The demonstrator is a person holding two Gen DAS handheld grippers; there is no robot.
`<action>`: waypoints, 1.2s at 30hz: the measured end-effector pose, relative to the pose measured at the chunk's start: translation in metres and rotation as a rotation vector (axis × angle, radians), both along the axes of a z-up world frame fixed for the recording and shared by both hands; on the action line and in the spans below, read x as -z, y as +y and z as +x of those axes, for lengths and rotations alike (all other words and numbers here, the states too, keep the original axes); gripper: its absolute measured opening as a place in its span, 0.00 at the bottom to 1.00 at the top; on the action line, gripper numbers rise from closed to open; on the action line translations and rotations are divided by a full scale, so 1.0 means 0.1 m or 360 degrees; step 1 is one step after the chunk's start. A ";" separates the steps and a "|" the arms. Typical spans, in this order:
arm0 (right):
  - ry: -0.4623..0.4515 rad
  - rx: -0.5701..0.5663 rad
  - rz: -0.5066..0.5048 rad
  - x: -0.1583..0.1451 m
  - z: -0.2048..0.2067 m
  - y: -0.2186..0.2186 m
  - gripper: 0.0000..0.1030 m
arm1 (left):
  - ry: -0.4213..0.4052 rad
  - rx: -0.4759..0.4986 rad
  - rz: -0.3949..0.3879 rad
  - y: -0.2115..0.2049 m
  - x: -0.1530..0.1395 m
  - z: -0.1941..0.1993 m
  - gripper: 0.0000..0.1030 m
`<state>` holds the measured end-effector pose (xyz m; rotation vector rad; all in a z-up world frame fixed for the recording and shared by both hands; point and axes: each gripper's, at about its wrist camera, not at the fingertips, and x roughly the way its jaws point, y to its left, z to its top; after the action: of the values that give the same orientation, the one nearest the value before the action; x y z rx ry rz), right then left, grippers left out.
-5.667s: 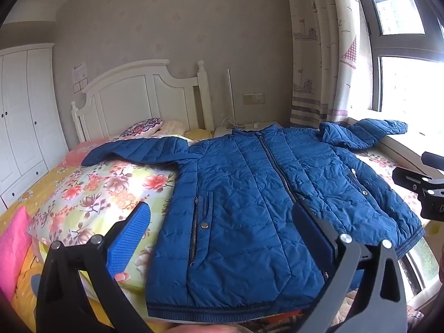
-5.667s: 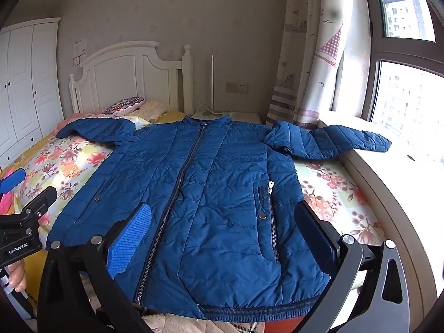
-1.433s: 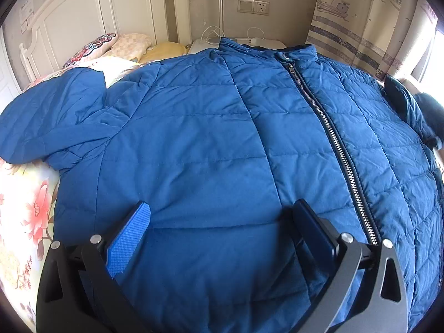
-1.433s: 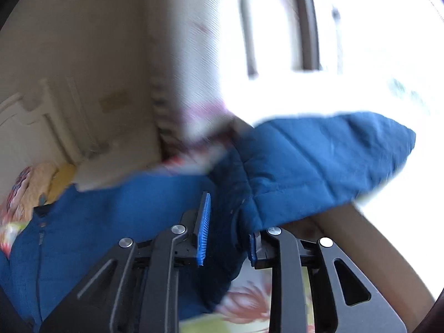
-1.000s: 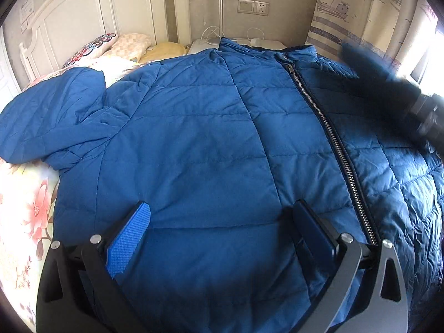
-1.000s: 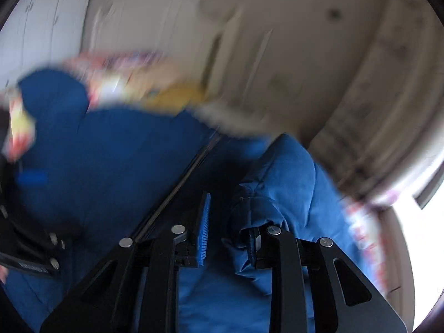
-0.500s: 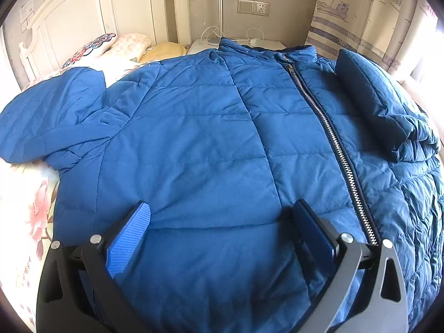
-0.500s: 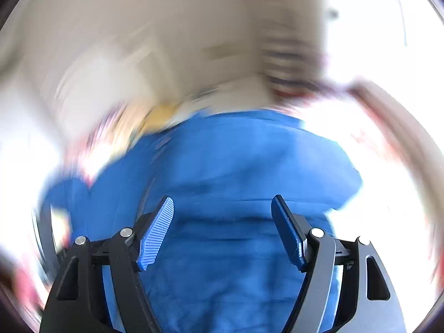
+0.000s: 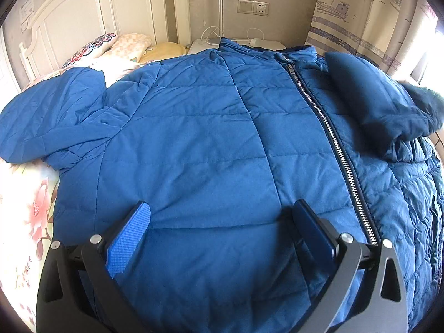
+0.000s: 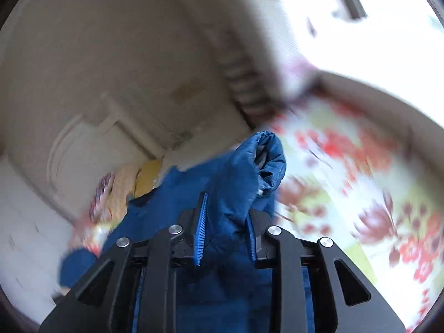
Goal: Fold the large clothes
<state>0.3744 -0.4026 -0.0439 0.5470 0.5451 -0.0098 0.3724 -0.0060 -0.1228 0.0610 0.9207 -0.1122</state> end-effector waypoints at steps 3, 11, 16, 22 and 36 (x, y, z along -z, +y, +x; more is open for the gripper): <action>-0.0138 -0.0325 -0.0396 -0.30 0.06 0.83 0.25 | -0.0001 0.0000 -0.0003 0.00 0.00 0.00 0.98; -0.0042 -0.0772 -0.0373 -0.14 0.18 1.54 0.66 | -0.0006 0.0014 -0.0040 0.03 -0.03 0.00 0.98; 0.0017 -0.0234 -0.0133 0.01 -0.03 0.46 0.66 | -0.0052 -0.0006 0.0014 0.01 -0.06 -0.04 0.97; 0.0186 -0.0015 0.0093 0.61 0.09 -0.04 0.60 | -0.0301 0.0216 0.0236 -0.46 -0.32 -0.31 0.97; 0.0105 -0.0039 0.0184 0.72 -0.02 -0.01 0.60 | -0.0431 0.0771 0.0612 -1.90 -0.25 -0.21 0.31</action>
<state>0.3723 -0.4040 -0.1156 0.6545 0.6195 0.0274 0.3510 -0.1962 -0.0980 0.6435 0.6310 -0.3659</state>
